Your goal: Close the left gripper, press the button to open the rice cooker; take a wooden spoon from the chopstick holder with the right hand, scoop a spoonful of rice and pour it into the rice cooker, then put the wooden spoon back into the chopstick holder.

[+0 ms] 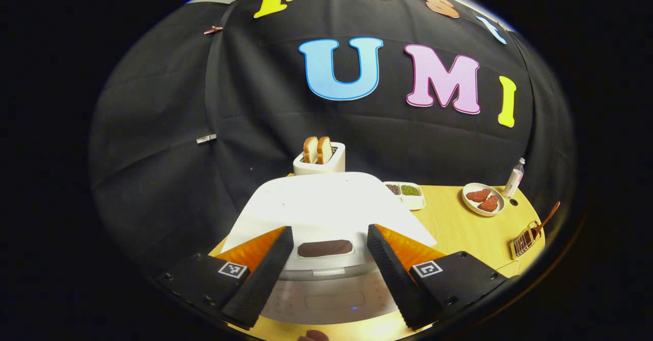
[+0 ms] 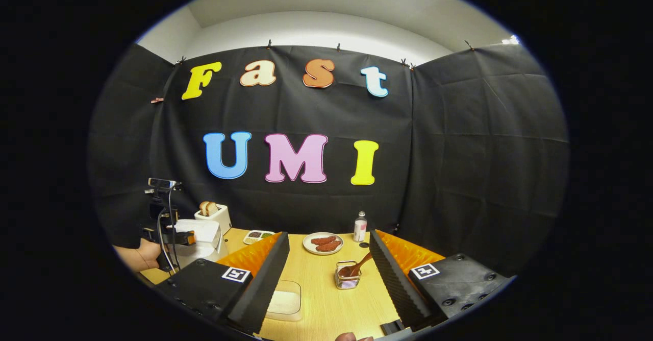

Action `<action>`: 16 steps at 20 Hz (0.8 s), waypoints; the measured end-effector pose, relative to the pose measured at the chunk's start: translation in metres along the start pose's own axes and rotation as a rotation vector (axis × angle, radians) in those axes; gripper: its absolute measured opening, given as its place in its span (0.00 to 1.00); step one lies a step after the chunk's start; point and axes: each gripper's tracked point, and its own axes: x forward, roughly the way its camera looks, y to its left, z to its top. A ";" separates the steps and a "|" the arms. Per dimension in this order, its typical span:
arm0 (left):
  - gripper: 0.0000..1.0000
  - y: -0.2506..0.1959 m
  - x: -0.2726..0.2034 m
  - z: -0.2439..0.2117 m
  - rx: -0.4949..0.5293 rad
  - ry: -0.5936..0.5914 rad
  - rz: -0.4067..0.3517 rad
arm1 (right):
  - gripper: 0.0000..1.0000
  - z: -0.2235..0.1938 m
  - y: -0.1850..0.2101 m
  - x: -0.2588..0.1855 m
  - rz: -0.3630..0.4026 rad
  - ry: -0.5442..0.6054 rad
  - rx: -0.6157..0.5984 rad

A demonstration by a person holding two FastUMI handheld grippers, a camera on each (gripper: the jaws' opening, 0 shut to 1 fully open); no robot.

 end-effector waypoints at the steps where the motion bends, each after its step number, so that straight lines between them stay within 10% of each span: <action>1: 1.00 -0.001 0.001 -0.006 0.000 0.013 -0.001 | 0.98 0.000 0.000 0.000 0.000 0.000 0.002; 16: 1.00 -0.005 -0.001 -0.019 0.035 -0.002 -0.035 | 0.98 0.001 0.005 0.008 0.035 -0.007 0.012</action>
